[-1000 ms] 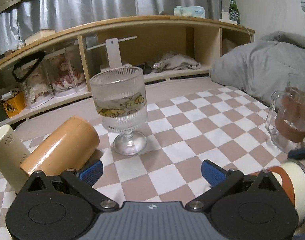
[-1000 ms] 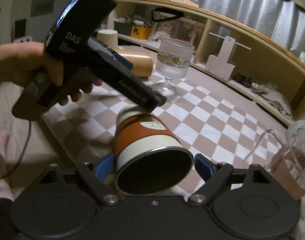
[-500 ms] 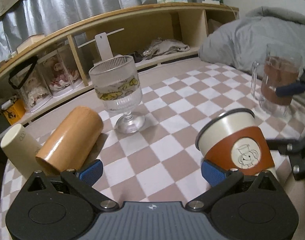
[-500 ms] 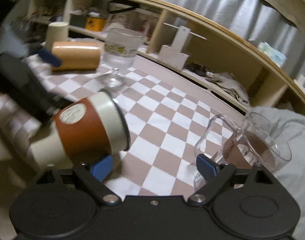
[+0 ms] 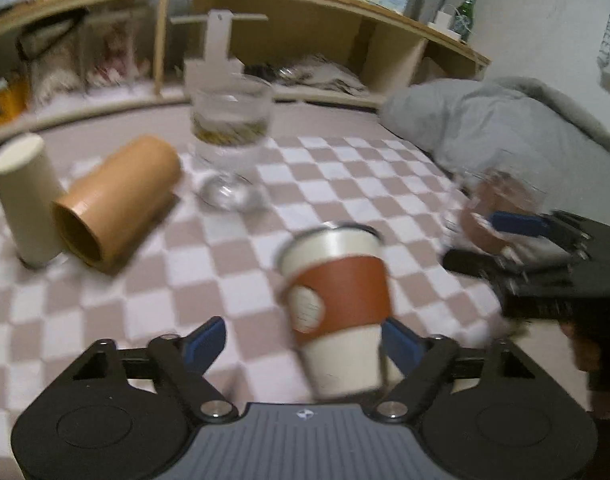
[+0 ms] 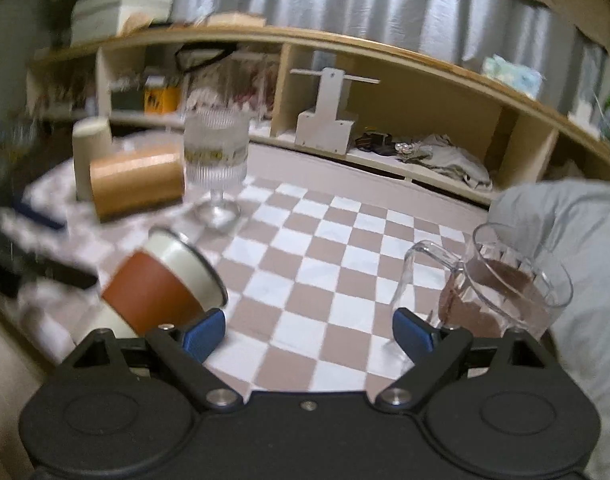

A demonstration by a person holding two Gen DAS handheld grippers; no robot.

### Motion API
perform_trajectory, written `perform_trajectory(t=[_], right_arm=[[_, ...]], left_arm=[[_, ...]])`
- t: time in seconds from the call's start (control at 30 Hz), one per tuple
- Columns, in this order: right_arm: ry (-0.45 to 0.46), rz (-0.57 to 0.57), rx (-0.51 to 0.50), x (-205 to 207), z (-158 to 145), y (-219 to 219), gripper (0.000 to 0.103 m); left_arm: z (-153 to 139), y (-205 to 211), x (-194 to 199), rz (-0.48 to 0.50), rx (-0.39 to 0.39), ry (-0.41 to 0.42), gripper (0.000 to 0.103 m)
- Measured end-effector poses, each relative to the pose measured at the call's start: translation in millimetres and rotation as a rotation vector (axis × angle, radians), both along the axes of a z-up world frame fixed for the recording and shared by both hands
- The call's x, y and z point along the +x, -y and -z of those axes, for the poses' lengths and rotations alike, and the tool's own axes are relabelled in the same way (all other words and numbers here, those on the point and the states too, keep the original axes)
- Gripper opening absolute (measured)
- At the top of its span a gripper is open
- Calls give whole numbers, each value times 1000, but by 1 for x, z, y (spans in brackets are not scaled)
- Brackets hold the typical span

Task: Flip cup upright
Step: 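Hold the upright cup with the right gripper while the left gripper grips its sleeve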

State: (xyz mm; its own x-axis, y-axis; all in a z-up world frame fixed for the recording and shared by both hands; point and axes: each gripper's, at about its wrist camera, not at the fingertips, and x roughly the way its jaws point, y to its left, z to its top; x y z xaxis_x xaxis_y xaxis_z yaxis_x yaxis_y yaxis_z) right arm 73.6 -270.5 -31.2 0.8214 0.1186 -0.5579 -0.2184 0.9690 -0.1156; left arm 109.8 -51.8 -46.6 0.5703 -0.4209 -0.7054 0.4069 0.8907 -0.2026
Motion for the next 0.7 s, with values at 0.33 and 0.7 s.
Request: perform_trajectory(t=[0.33, 0.7], right_arm=[[-171, 63, 379, 27, 2, 5, 91], [-528, 69, 751, 95, 53, -7, 92]], left_arm=[[21, 14, -2, 40, -76, -131, 57], [18, 17, -7, 76, -43, -90, 57]])
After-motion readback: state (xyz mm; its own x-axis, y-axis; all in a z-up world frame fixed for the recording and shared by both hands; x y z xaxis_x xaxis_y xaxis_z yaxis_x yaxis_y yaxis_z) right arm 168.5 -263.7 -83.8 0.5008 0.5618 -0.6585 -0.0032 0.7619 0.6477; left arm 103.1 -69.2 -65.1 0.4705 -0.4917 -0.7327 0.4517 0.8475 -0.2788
